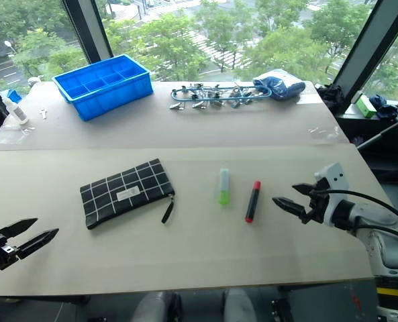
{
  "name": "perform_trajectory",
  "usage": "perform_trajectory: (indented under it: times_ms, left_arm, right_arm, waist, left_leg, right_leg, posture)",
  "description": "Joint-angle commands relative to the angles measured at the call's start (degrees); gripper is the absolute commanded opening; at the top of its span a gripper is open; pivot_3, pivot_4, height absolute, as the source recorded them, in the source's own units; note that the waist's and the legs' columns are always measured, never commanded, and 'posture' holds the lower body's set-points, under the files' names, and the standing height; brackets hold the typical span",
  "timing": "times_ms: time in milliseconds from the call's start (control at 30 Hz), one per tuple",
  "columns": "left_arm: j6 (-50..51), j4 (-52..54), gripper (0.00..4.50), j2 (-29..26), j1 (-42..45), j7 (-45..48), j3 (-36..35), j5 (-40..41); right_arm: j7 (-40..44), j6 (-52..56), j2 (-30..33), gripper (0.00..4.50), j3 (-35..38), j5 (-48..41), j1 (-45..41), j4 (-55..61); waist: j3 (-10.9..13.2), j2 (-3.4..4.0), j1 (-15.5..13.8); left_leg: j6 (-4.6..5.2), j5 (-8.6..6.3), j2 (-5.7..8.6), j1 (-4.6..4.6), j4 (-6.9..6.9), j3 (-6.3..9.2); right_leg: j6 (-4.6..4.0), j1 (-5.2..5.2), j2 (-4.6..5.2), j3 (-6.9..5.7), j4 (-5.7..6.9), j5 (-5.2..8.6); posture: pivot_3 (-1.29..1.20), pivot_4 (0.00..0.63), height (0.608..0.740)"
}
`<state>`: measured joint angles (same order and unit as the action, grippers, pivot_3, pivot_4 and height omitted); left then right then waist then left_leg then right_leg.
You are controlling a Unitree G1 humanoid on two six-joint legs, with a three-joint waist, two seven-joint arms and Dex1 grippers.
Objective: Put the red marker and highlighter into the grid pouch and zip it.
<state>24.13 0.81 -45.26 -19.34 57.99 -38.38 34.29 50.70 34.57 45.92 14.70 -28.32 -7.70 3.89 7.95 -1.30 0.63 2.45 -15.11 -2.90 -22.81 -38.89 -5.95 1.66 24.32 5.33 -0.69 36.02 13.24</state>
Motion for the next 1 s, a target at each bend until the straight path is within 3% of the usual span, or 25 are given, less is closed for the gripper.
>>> perform_trajectory:
  times_ms: [33,233,367,533,700,867,1000]
  left_arm:
    - [0.42,1.32,4.5,-0.13,0.55,-0.51,-0.98,0.9]
    - [-4.22,-4.49,4.5,-1.0,6.77,2.97,3.38,-1.01]
    - [-16.81,-8.74,4.5,-3.12,7.21,9.17,6.94,-7.76]
    - [-28.13,-14.32,4.5,-4.98,8.5,12.36,8.47,-11.81]
    - [-38.19,-19.82,4.5,-8.02,10.31,14.59,11.37,-17.12]
    - [-46.74,-25.83,4.5,-9.07,14.52,14.06,14.04,-19.64]
    - [-51.05,-28.01,4.5,-8.98,17.87,14.05,16.5,-20.45]
  right_arm:
    - [0.4,0.21,0.62,4.48,0.74,-0.5,-1.23,-0.12]
    - [0.03,0.08,0.35,4.48,-0.46,0.16,-2.03,-0.34]
    - [-0.93,0.98,-0.31,3.44,0.12,-1.02,-4.02,0.14]
    - [-1.82,3.85,-1.68,1.64,0.16,-4.96,-8.35,4.39]
    - [-2.4,7.01,-7.16,0.04,-8.17,-6.95,-16.54,10.08]
    - [-3.48,7.13,-16.04,0.04,-20.47,-3.59,-24.36,9.65]
    - [-5.89,4.95,-23.73,0.04,-30.66,4.66,-32.47,0.39]
  waist:
    - [0.0,0.0,0.01]
    - [0.0,0.0,-0.3]
    - [0.0,0.0,-0.1]
    - [0.0,0.0,0.3]
    - [0.0,0.0,0.19]
    - [0.0,0.0,0.23]
    - [-0.01,-0.01,0.1]
  left_leg:
    - [0.0,0.0,0.0,0.0,0.0,0.0]
    - [0.0,0.0,0.03,0.0,0.0,0.0]
    - [0.0,0.0,0.06,0.0,-0.03,-0.08]
    - [0.01,-0.01,-0.01,-0.01,0.04,-0.2]
    - [0.0,0.0,-0.09,0.0,0.02,-0.13]
    - [0.0,0.0,-0.08,-0.1,0.05,-0.19]
    - [-0.02,0.03,0.01,-0.53,-0.12,-0.45]
  right_leg:
    - [0.0,0.0,0.0,0.0,0.0,0.0]
    - [0.0,-0.01,0.01,-0.01,0.01,0.0]
    - [-0.01,-0.01,-0.04,-0.02,0.02,-0.01]
    - [-0.02,0.08,-0.03,0.03,-0.01,0.0]
    - [-0.06,0.1,-0.03,-0.01,0.04,-0.01]
    - [-0.07,0.24,0.04,-0.03,0.06,-0.01]
    - [-0.05,0.63,0.06,-0.08,0.22,-0.06]
  posture:
    - [0.0,0.15,0.74]
    - [0.0,0.15,0.74]
    - [0.0,0.15,0.74]
    - [0.0,0.15,0.74]
    - [0.0,0.15,0.74]
    - [0.0,0.15,0.74]
    - [0.0,0.15,0.74]
